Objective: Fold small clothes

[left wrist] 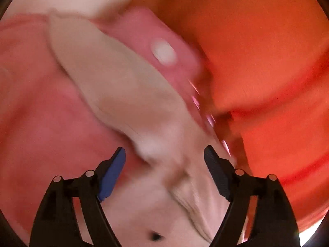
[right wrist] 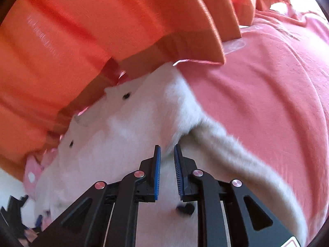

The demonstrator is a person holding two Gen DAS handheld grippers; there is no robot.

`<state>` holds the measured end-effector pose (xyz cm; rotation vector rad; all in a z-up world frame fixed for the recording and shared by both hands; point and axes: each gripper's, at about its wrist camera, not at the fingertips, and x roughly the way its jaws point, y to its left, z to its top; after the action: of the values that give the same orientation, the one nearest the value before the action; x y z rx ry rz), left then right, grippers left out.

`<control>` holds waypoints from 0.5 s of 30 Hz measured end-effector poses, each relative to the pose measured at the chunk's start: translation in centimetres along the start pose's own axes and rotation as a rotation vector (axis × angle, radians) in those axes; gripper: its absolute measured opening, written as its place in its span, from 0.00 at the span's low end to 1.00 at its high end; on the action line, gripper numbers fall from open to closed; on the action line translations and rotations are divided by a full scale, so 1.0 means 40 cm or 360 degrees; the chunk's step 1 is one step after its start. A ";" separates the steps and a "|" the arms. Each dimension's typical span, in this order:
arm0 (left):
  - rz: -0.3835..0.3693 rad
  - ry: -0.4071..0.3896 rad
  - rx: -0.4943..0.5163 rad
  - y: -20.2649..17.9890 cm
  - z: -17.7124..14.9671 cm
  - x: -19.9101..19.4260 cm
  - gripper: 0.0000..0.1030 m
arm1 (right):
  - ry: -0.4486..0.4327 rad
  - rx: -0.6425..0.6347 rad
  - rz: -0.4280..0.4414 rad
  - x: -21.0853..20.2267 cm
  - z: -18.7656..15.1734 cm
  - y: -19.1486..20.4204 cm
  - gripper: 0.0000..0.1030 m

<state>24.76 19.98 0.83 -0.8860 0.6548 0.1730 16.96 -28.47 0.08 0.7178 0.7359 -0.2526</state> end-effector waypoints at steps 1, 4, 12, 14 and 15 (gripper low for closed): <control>0.0061 -0.0029 0.0011 0.047 0.057 -0.011 0.76 | 0.0020 -0.0030 0.0042 0.002 -0.003 0.015 0.16; 0.0332 -0.0110 0.0036 0.147 0.180 -0.012 0.76 | 0.0017 -0.0157 0.0076 0.007 -0.020 0.068 0.18; 0.0514 -0.0061 -0.0221 0.355 0.376 0.071 0.58 | 0.0061 -0.0264 0.0113 0.030 -0.054 0.125 0.23; 0.0429 -0.0045 -0.0148 0.335 0.394 0.090 0.17 | 0.0056 -0.0248 0.0107 0.027 -0.056 0.125 0.27; 0.0391 -0.0019 -0.0123 0.318 0.400 0.097 0.06 | 0.0052 -0.0233 0.0107 0.025 -0.054 0.120 0.28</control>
<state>30.08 39.80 -2.64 -0.8763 0.7492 0.4261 18.71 -23.44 0.67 0.6075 0.7519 -0.1244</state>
